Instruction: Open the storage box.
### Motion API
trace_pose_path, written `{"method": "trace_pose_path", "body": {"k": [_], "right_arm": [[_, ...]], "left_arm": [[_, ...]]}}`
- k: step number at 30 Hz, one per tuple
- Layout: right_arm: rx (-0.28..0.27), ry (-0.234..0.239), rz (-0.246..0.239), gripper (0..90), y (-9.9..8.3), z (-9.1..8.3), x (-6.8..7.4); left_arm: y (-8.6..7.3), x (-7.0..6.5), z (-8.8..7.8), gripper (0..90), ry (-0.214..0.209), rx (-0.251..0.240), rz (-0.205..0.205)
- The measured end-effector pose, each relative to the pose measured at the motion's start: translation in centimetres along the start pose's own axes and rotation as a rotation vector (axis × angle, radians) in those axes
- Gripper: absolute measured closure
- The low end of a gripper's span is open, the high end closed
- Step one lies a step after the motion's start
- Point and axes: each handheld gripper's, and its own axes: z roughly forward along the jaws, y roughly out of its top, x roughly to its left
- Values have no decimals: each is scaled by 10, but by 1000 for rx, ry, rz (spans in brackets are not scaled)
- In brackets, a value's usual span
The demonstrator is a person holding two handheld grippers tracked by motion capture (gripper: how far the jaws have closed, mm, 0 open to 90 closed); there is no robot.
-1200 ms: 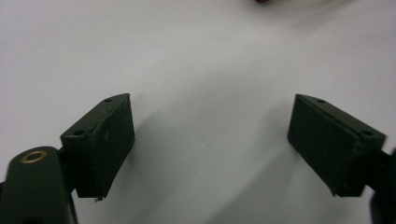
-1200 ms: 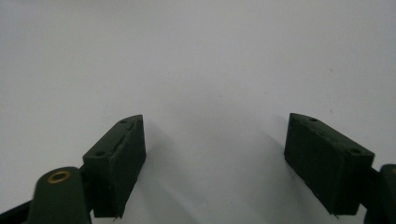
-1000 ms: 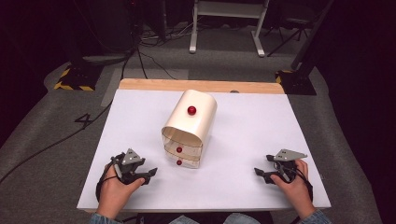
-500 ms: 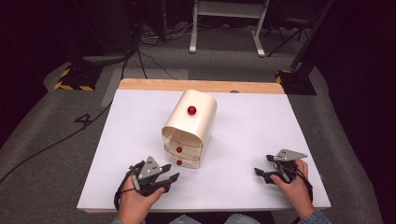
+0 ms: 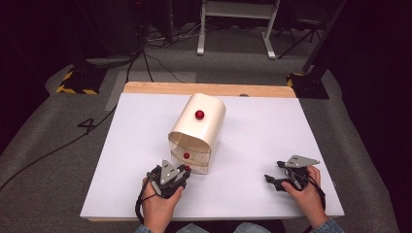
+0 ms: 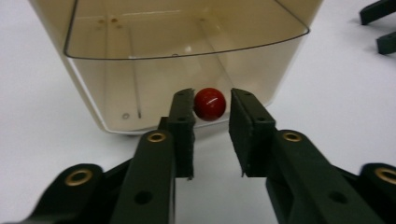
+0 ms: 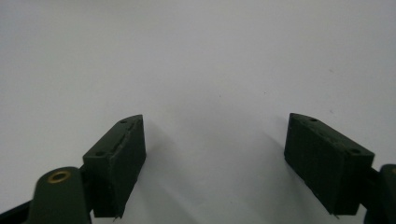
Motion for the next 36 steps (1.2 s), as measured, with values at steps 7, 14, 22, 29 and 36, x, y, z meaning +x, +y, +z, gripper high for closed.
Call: {"method": "trace_pose_path", "body": {"k": [7,14,22,29,36], "right_arm": [[0,0,0,210,0,0,0],[0,1,0,210,0,0,0],[2,0,0,210,0,0,0],[0,1,1,210,0,0,0],[0,1,1,210,0,0,0]], "left_arm": [[-1,1,0,734,-8,-1,-1],[-7,1,-22,899,-38,-13,16],[-6,-3,-8,642,-3,-54,-57],[-7,-5,4,732,26,-44,-73],[-10,-7,2,737,35,-43,-46]]}}
